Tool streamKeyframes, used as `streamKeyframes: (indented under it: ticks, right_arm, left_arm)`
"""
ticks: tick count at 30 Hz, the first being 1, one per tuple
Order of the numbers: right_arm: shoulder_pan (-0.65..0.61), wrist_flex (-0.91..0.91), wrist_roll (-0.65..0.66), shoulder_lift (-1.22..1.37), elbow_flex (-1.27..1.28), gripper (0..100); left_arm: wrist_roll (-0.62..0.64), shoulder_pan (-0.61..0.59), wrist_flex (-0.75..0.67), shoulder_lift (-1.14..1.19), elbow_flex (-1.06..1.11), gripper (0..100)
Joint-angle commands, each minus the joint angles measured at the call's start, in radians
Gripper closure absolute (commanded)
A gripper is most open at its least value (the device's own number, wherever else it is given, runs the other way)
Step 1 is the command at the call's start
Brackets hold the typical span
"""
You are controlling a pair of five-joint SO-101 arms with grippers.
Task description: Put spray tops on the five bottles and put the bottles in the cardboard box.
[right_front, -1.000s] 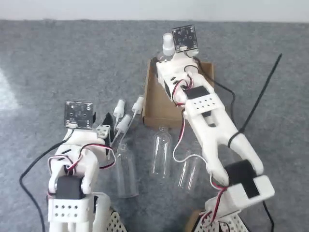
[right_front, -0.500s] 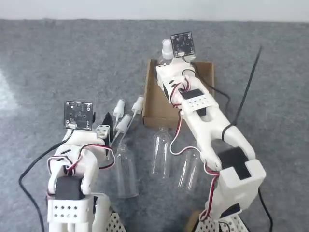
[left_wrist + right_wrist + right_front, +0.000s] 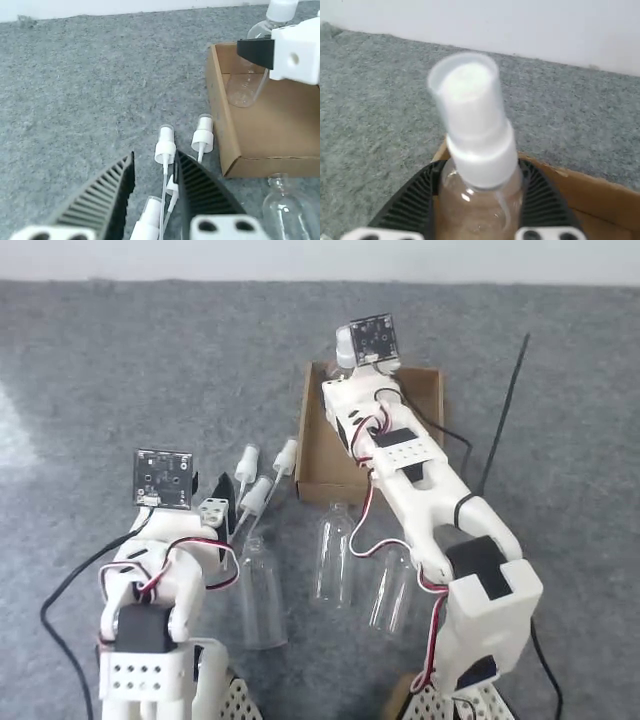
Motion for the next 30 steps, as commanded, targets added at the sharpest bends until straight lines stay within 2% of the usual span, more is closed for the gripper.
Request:
streamKeyframes:
  ticks: [1, 14, 21, 30]
  right_arm:
    - [-0.022, -0.015, 0.055, -0.019, -0.068, 83.9]
    - [-0.025, -0.019, 0.057, -0.021, -0.069, 80.2]
    - [-0.025, -0.013, 0.058, -0.021, -0.069, 68.6]
    - [-0.038, -0.012, 0.092, -0.033, -0.083, 68.2]
  left_arm:
    - [-0.005, -0.003, -0.04, -0.012, -0.004, 89]
    - [-0.005, -0.003, -0.038, -0.012, -0.004, 89]
    - [-0.005, -0.005, -0.037, -0.012, -0.004, 89]
    - [-0.005, -0.005, -0.037, -0.012, -0.002, 89]
